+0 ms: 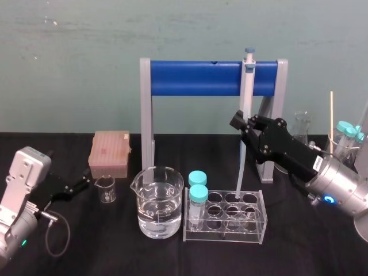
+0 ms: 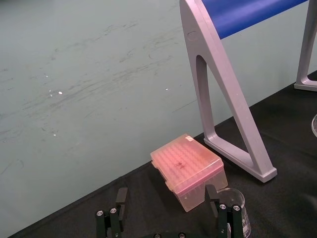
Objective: Pick up the stirring rod with one hand, then place it down.
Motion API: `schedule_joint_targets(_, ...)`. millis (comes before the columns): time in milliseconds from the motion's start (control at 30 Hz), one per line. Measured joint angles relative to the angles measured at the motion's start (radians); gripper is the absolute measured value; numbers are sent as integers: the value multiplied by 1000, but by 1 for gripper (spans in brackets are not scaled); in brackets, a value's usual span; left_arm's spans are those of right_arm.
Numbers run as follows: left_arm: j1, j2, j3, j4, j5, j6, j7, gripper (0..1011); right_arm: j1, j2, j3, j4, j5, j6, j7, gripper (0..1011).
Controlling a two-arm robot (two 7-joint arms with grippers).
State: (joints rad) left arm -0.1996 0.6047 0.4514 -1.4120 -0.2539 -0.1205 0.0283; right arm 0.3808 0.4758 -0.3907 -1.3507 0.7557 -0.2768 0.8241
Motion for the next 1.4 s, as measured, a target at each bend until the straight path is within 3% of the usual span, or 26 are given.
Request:
schedule_joint_targets(200, 0, 0, 0, 0, 0, 0, 0, 1000, 0, -17, -8, 36, -33, -57, 22, 70)
schedule_joint_targets(367, 0, 0, 0, 0, 0, 0, 0, 1000, 0, -28, -13, 62, -49, -72, 31, 70)
schedule_joint_targets(933, 0, 0, 0, 0, 0, 0, 0, 1000, 20, -67, -34, 167, -89, -80, 40, 70)
schedule_joint_targets(1400, 0, 0, 0, 0, 0, 0, 0, 1000, 29, -85, -49, 221, -113, -51, 39, 70)
